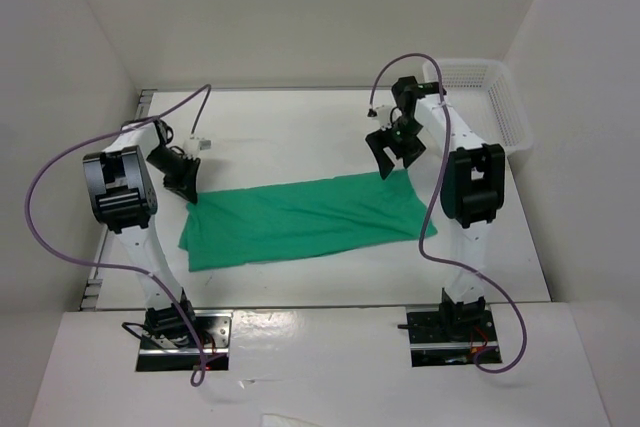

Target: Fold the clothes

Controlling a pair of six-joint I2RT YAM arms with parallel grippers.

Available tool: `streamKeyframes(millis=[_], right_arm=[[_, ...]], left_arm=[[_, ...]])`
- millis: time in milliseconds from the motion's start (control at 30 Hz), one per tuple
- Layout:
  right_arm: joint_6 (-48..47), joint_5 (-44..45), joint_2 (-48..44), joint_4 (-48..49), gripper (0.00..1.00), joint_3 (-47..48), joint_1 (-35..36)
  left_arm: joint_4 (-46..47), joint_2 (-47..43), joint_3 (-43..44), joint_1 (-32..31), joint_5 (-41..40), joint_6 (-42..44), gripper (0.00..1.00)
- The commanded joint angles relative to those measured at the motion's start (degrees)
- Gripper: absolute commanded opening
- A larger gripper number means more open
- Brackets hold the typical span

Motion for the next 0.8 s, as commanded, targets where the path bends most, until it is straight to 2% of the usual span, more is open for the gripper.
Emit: streamKeyframes(millis=[0, 100, 400, 633, 767], right_arm=[[1.1, 2.8, 2.9, 2.6, 0.88, 2.4, -0.8], [1.1, 2.8, 4.1, 4.5, 0.88, 3.0, -1.5], [2.9, 2.1, 7.4, 8.2, 0.87, 2.0, -5.8], [2.4, 0.6, 9.7, 8.3, 0.79, 0.7, -6.3], [1.8, -3.1, 10.3, 7.5, 0.68, 1.3, -6.9]], left_arm=[[-0.7, 2.2, 5.6, 1.0, 1.2, 0.2, 0.00], [-1.8, 3.5, 8.4, 1.0, 1.2, 0.2, 0.00], [-1.3, 3.5, 7.3, 2.0, 1.7, -0.4, 0.00], [-1.3, 3.5, 5.6, 2.6, 1.1, -0.9, 0.00], [-1.3, 3.5, 6.1, 2.6, 1.1, -0.9, 0.00]])
